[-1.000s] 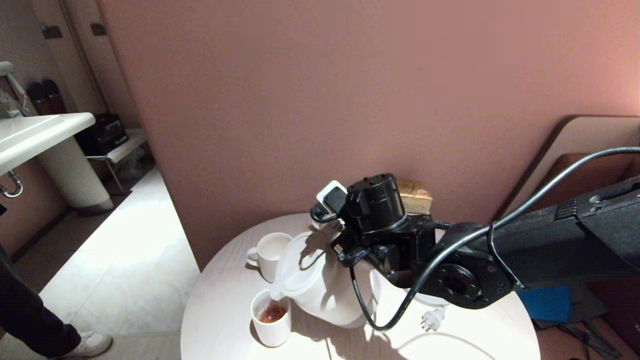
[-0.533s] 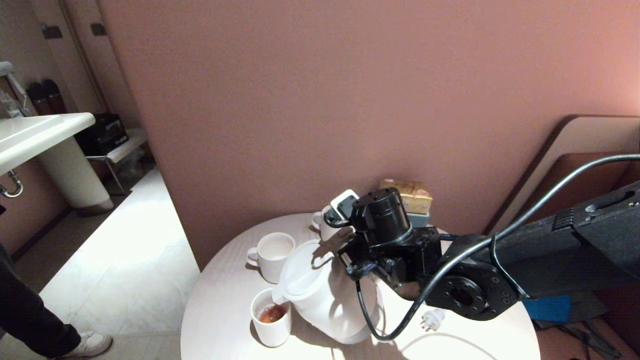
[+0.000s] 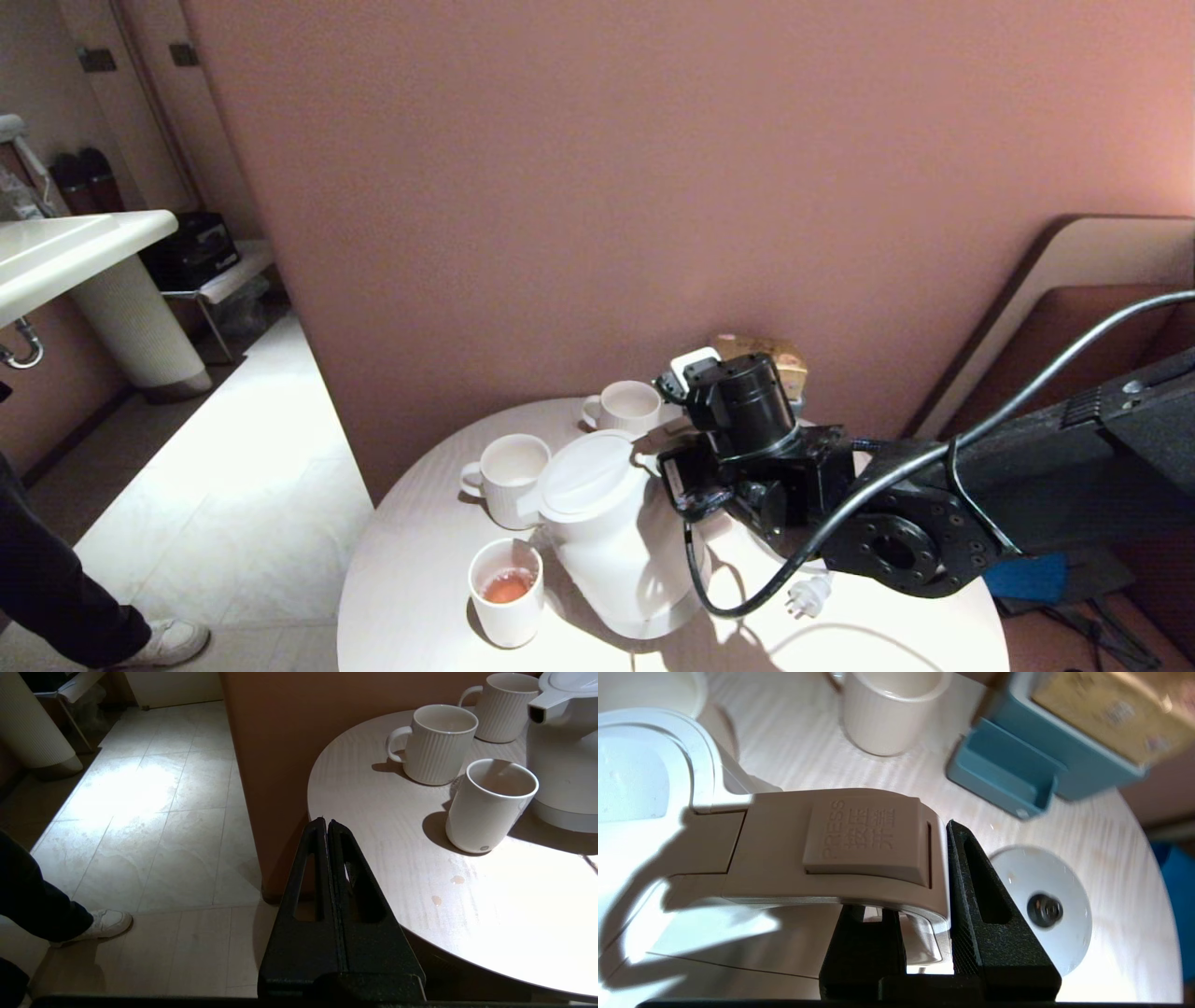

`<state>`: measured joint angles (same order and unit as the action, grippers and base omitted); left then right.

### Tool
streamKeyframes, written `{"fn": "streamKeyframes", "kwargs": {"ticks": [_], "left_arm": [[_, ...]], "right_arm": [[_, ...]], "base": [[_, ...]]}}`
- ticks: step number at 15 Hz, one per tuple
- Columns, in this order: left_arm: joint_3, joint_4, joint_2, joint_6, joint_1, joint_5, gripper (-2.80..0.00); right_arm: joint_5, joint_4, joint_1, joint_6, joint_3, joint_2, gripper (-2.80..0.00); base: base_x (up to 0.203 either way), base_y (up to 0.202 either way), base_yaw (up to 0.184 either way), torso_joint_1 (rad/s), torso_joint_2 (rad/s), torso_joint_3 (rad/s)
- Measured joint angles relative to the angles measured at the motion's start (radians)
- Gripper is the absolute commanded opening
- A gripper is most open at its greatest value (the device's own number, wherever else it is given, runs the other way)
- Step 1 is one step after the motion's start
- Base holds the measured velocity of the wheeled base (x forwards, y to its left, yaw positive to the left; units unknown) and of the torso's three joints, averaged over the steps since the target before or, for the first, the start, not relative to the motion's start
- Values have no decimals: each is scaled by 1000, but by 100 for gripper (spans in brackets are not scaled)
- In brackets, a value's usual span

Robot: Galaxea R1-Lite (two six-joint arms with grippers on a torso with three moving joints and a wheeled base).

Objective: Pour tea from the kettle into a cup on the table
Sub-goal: Pour water into the cup, then put down the kettle on the table

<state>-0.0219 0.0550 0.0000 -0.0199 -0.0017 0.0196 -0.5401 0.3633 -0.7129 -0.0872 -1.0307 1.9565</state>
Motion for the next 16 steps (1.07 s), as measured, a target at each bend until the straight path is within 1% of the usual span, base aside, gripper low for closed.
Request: {"fn": "streamKeyframes", "kwargs": {"ticks": [2, 5, 8, 12, 16], "left_arm": [[0, 0, 0, 0, 0, 0, -280], [0, 0, 0, 0, 0, 0, -280], [0, 0, 0, 0, 0, 0, -280], [0, 0, 0, 0, 0, 0, -280], [0, 0, 0, 0, 0, 0, -280]], "right_arm": [[2, 12, 19, -20, 35, -16, -280], [5, 106, 56, -37, 93, -46, -280], [13, 147, 115, -78, 151, -87, -280], [77, 163, 235, -117, 209, -151, -280], [144, 240, 358, -126, 266, -194, -280]], "base": [[0, 0, 0, 0, 0, 0], [0, 0, 0, 0, 0, 0], [0, 0, 0, 0, 0, 0], [0, 0, 0, 0, 0, 0], [0, 0, 0, 0, 0, 0]]}}
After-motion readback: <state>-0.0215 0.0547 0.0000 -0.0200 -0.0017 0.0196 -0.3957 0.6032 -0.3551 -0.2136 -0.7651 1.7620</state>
